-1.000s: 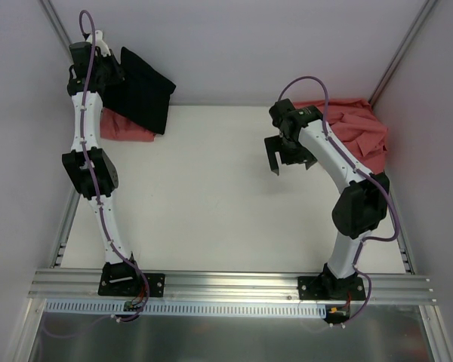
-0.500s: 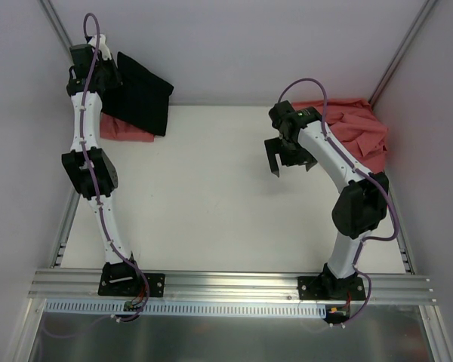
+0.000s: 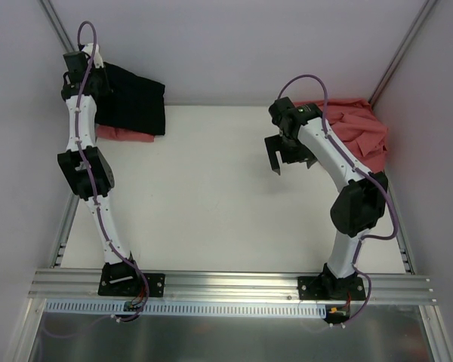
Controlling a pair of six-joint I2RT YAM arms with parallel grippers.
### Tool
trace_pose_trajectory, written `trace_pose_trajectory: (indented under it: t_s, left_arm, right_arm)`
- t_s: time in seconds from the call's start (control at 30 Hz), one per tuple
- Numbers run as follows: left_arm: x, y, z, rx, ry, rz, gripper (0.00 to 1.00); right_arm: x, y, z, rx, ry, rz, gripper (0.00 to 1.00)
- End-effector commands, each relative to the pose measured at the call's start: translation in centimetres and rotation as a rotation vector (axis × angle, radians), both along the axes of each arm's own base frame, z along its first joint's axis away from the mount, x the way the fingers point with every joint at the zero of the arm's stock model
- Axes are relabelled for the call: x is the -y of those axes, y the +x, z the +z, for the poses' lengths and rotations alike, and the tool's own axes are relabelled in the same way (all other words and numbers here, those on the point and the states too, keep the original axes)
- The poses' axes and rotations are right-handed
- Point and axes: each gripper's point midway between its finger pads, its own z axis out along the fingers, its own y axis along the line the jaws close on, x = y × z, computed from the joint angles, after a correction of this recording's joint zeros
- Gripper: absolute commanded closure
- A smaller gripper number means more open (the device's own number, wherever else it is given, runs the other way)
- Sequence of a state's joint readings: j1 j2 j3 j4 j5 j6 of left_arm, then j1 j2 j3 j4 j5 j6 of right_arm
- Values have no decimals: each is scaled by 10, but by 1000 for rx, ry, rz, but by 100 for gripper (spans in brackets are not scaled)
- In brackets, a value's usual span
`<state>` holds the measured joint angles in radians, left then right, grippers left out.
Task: Fold and stack the t-shirts
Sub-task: Put the neatly folded tshirt into the corner of the board with the left arm
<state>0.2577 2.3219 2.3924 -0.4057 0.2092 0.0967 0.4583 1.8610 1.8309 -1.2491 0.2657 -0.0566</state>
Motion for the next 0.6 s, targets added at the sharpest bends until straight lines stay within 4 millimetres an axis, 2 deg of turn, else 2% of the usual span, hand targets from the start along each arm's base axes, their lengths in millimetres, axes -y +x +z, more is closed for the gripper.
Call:
trace_pose_trajectory:
  t_s: [0.0,0.3,0.47,0.5,0.53,0.57]
  left_arm:
    - [-21,8,14,64,66,40,100]
    - [-32,16,-19,35,46,46,100]
    - [-42,20,-28,37,63,60,100]
    - [-44,22,-31,39,68,64,96]
    - [-47,22,-32,38,74,77,72]
    - [-54,21,-36,31,88,108,17]
  right_arm:
    - [3,-1,10,-7,-30,8,0]
    - [8,-6,15,-34,-62,9,1]
    - [7,-4,17,-47,-76,7,1]
    - [8,-6,17,-57,-80,6,0]
    - [7,-6,17,-62,-83,8,0]
    - [6,-7,17,-64,-84,9,1]
